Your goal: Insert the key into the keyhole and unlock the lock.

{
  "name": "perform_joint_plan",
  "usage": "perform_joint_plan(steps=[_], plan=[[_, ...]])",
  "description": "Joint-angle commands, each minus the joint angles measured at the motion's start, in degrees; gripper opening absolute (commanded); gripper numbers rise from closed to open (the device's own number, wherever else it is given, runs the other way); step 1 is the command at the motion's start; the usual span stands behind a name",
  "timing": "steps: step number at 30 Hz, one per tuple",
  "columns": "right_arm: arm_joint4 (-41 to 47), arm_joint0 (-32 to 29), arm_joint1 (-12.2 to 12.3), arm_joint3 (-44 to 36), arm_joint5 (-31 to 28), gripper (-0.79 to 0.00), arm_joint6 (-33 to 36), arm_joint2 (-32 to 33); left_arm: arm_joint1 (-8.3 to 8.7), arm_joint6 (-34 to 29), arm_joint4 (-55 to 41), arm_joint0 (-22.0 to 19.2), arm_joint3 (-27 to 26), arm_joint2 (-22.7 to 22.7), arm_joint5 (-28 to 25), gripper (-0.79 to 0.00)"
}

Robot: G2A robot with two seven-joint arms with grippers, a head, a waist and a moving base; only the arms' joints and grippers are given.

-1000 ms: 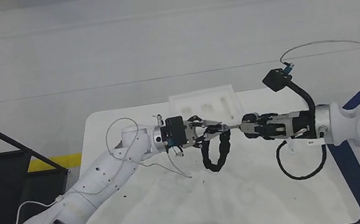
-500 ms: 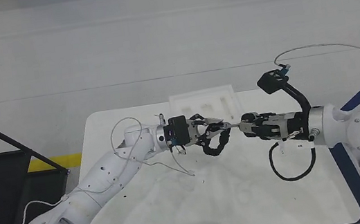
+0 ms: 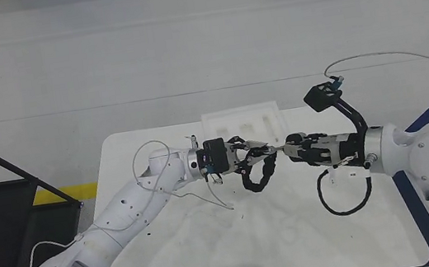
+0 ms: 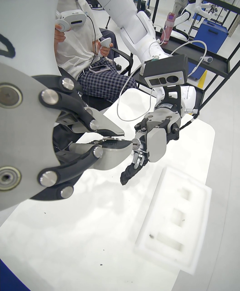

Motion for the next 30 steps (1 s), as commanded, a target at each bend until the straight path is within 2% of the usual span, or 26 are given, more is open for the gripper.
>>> perform_joint_plan(steps=[1,28,29,30], plan=[[-0.23,0.00,0.08,-0.05,0.19,-0.785,-0.04,-0.08,-0.07,0.05,0.08,0.18,-0.02,-0.28,-0.19,-0.785],[-2.55,1.90,0.67,0.34,2.31,-0.785,-1.62,-4.54,-0.85,-1.92,2.96,2.27,-1.84,-3.91,-1.59,-0.785],[-2.58,2.05,0.67,0.47,2.36,-0.653,-1.73,-4.76,-0.88,-1.94,3.06,2.33,-1.88,-3.99,-1.71,-0.785],[-2.60,2.18,0.67,0.62,2.50,-0.406,-1.77,-4.96,-0.91,-1.94,3.16,2.37,-1.90,-4.10,-1.81,-0.785]])
